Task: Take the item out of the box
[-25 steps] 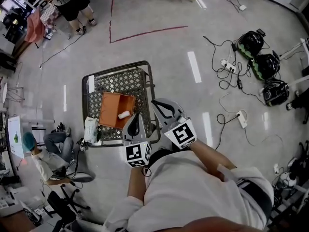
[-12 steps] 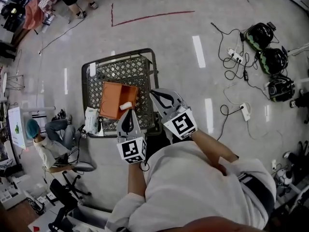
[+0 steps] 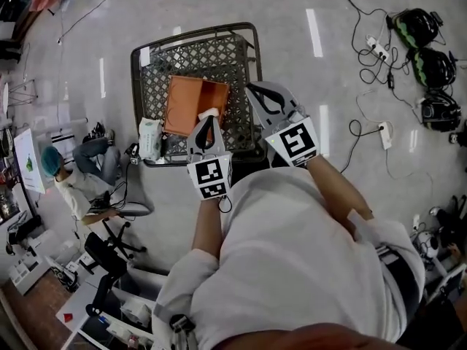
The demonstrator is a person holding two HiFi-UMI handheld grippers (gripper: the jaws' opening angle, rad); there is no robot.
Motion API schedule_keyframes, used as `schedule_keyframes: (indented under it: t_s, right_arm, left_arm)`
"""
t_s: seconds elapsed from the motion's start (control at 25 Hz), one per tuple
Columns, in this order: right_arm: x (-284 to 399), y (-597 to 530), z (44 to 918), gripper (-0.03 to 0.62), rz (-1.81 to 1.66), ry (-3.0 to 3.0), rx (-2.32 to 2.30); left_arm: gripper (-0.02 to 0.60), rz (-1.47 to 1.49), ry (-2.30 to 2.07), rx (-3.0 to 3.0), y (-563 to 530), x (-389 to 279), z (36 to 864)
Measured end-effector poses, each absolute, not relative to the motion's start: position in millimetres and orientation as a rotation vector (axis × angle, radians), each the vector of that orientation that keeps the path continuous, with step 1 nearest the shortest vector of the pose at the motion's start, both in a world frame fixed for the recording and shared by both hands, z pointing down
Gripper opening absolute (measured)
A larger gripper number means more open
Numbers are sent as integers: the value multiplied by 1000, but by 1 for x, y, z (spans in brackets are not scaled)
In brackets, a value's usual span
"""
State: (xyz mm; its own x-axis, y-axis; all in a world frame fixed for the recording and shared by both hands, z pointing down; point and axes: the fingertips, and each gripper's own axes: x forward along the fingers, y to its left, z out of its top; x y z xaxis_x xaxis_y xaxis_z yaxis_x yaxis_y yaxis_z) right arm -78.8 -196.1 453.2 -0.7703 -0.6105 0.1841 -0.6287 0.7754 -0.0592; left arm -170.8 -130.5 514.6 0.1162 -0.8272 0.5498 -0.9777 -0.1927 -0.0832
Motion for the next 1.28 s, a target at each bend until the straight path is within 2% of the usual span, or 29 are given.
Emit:
schedule_keyframes:
  t_s: [0.52, 1.28]
  right_arm:
    - [-117, -199, 497, 5, 239, -2743, 946]
    - [-118, -188, 557, 5, 347, -2608, 954]
  left_arm:
    - [9, 998, -1557, 2122, -136, -216, 576]
    - [9, 1358, -1149, 2238, -130, -220, 648]
